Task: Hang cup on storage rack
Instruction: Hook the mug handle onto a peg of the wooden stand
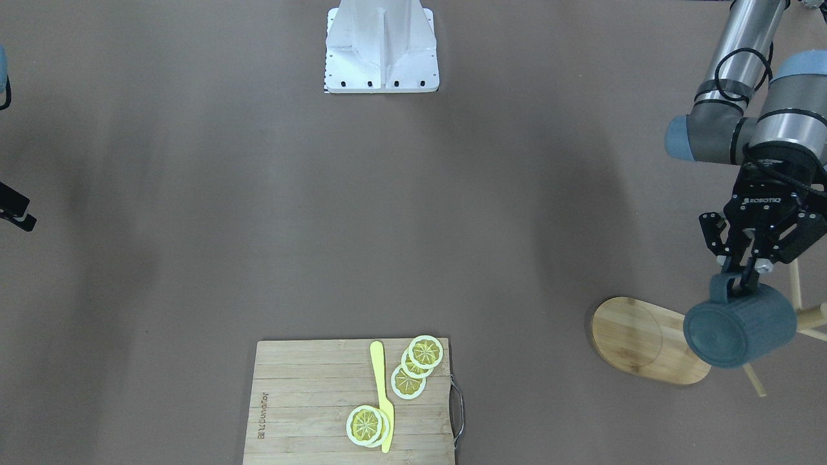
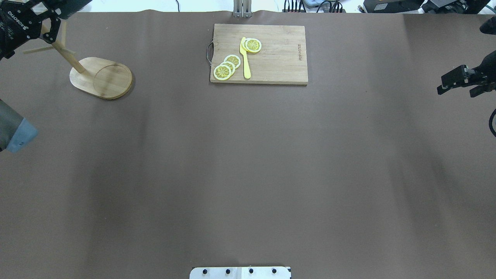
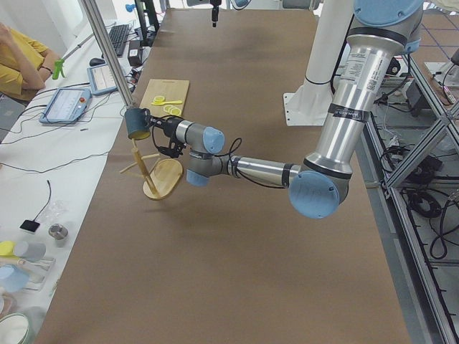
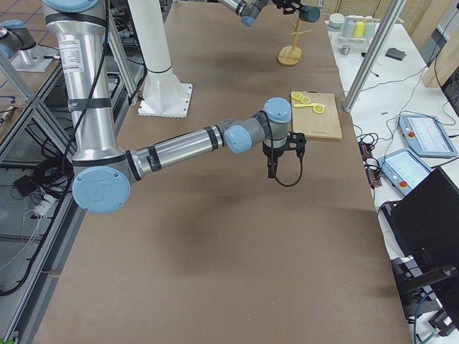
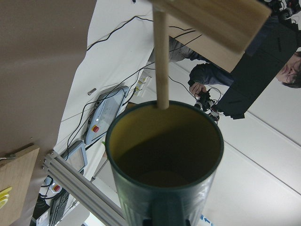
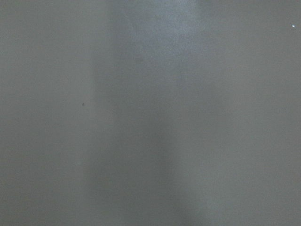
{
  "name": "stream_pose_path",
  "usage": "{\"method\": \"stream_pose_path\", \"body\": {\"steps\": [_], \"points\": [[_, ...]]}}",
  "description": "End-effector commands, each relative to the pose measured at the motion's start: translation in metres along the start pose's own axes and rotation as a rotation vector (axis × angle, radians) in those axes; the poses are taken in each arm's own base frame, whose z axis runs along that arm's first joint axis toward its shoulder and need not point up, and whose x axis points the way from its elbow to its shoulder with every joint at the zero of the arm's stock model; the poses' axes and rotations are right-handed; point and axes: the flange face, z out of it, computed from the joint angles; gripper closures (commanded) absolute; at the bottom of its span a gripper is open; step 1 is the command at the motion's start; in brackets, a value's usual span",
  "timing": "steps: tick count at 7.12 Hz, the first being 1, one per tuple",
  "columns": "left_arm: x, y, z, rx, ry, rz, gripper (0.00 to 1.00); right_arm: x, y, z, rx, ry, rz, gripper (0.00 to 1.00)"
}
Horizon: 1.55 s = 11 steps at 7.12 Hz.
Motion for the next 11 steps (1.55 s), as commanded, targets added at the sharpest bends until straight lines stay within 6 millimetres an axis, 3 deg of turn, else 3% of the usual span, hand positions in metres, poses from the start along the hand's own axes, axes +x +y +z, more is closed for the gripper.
{"method": "stream_pose_path", "body": {"steps": [1, 3, 5, 6, 7, 9, 11], "points": [[0.002, -0.008, 0.003, 0.012, 0.003, -0.009, 1.00, -0.001, 0.000, -0.001, 0.005, -0.003, -0.005, 0.00], [-0.003, -0.054, -0.029, 0.010, 0.004, -0.096, 1.00, -0.002, 0.000, -0.002, 0.007, -0.002, -0.006, 0.00], [-0.007, -0.069, -0.041, 0.013, 0.002, -0.096, 1.00, -0.004, 0.001, -0.005, 0.010, -0.007, -0.005, 0.00], [-0.008, -0.069, -0.043, 0.005, 0.002, -0.085, 0.47, -0.005, 0.001, -0.006, 0.012, -0.008, -0.007, 0.00], [-0.008, -0.063, -0.041, -0.007, 0.001, -0.052, 0.02, -0.006, 0.002, -0.006, 0.013, -0.009, -0.007, 0.00], [-0.005, -0.051, -0.042, -0.038, -0.010, -0.046, 0.02, -0.007, 0.001, -0.007, 0.013, -0.009, -0.005, 0.00], [-0.004, -0.045, -0.085, -0.064, -0.031, -0.042, 0.02, -0.006, 0.001, -0.006, 0.013, -0.007, -0.004, 0.00]]}}
